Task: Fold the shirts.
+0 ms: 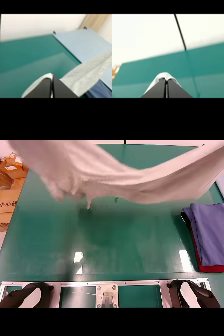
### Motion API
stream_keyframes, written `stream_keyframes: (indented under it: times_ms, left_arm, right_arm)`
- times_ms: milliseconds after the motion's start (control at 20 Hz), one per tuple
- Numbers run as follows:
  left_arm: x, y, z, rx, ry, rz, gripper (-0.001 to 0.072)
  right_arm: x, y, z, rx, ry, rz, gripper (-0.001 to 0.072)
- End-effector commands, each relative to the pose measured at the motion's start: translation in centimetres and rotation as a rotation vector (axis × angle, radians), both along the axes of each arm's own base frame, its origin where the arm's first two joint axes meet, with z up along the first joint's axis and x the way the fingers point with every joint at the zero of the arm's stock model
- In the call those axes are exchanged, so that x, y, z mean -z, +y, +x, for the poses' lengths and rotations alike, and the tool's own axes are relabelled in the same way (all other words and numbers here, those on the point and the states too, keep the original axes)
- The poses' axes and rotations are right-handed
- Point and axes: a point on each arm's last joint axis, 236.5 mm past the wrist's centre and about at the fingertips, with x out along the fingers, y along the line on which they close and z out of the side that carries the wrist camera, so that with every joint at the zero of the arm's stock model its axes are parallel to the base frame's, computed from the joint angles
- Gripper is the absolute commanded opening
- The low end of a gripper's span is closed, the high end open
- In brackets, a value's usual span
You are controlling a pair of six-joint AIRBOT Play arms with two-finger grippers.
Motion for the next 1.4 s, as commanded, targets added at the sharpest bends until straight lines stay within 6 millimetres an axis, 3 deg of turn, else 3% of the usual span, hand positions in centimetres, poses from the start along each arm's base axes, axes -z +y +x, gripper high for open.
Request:
stream_keyframes:
  times_ms: [0, 100, 200, 300, 350, 450, 650, 800, 900, 1000, 1100, 1200, 1350]
  left_arm:
    - [-6.7, -0.4, -6.9, -0.05, -0.209, 0.02, 0.0019]
    - [-7.0, 0.3, -7.5, -0.104, -0.222, 0.028, 0.0019]
    - [-6.1, 1.6, -6.3, -0.169, -0.186, 0.039, 0.0019]
    - [-3.2, 2.6, -3.4, -0.192, -0.085, 0.045, 0.0019]
    - [-0.6, 3.1, -1.1, -0.195, 0.003, 0.034, 0.0019]
    - [6.5, 4.2, 4.0, -0.205, 0.208, 0.008, 0.0019]
    - [24.6, 7.4, 13.8, -0.304, 0.581, -0.093, 0.0019]
    - [38.2, 8.5, 18.1, -0.363, 0.81, -0.143, 0.0019]
    - [43.7, 8.6, 20.8, -0.358, 0.862, -0.176, 0.0019]
    - [45.6, 8.3, 23.4, -0.343, 0.832, -0.261, 0.0019]
    - [45.2, 8.5, 25.7, -0.34, 0.771, -0.303, 0.0019]
    - [43.3, 9.7, 27.8, -0.376, 0.696, -0.296, 0.0019]
    - [38.5, 10.8, 30.5, -0.394, 0.559, -0.283, 0.0019]
  right_arm:
    - [-7.4, -0.8, -5.5, 0.144, -0.186, -0.077, 0.0008]
    - [-8.0, -0.9, -6.0, 0.16, -0.202, -0.092, 0.0008]
    - [-6.9, -1.5, -4.4, 0.156, -0.162, -0.076, 0.0008]
    - [-3.5, -2.3, -0.4, 0.111, -0.055, -0.032, 0.0008]
    - [-0.7, -2.5, 2.3, 0.067, 0.021, 0.008, 0.0008]
    - [6.7, -2.7, 7.6, -0.023, 0.2, 0.099, 0.0008]
    - [24.2, -3.1, 16.4, -0.066, 0.498, 0.191, 0.0008]
    - [37.2, -2.4, 21.2, -0.074, 0.705, 0.234, 0.0008]
    - [43.7, -2.3, 23.4, -0.065, 0.807, 0.272, 0.0008]
    - [47.5, -2.5, 25.2, -0.064, 0.863, 0.307, 0.0008]
    - [48.7, -3.0, 27.2, -0.064, 0.862, 0.306, 0.0008]
    - [47.6, -3.5, 29.3, -0.068, 0.818, 0.291, 0.0009]
    - [44.3, -4.4, 32.1, -0.071, 0.726, 0.262, 0.0008]
